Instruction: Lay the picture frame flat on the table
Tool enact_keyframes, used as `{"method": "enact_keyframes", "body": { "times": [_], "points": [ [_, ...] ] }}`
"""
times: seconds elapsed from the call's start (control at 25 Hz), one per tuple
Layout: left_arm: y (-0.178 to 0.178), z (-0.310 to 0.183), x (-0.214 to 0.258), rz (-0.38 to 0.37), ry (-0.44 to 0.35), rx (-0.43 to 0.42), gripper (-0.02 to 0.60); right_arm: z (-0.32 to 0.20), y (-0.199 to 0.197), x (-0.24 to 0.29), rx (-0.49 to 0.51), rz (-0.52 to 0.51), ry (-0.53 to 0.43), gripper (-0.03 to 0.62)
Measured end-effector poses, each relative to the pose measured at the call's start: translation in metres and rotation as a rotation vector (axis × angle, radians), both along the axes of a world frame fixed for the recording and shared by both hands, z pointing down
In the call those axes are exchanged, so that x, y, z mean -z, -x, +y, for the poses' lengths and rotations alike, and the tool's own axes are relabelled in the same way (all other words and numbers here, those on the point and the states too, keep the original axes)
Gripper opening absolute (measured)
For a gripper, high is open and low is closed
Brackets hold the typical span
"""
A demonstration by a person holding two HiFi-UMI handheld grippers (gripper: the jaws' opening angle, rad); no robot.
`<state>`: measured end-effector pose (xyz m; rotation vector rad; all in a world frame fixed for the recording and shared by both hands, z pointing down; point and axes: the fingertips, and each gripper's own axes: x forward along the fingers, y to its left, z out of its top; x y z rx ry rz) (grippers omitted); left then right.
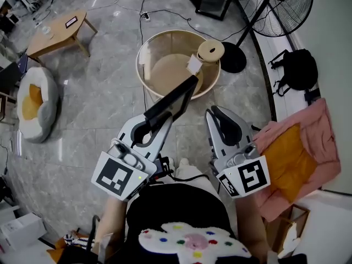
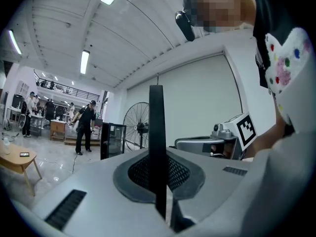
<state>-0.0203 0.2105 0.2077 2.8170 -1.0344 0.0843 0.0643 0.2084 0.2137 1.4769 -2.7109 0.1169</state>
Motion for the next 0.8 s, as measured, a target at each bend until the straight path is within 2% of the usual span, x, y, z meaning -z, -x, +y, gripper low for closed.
{"method": "enact_keyframes", "body": {
  "times": [0.4,0.8],
  "points": [
    [0.022,-0.007,0.009,-0.003,-0.036,-0.006,0.023,0.000,0.008,0.008,-0.081,-0.009,-0.033,0.040],
    [0.033,-0.030,0.007,-0.004,-0.052,0.035,0.023,-0.017,0.012,0.006,-0.062,0.045,-0.054,0.040]
  ]
}}
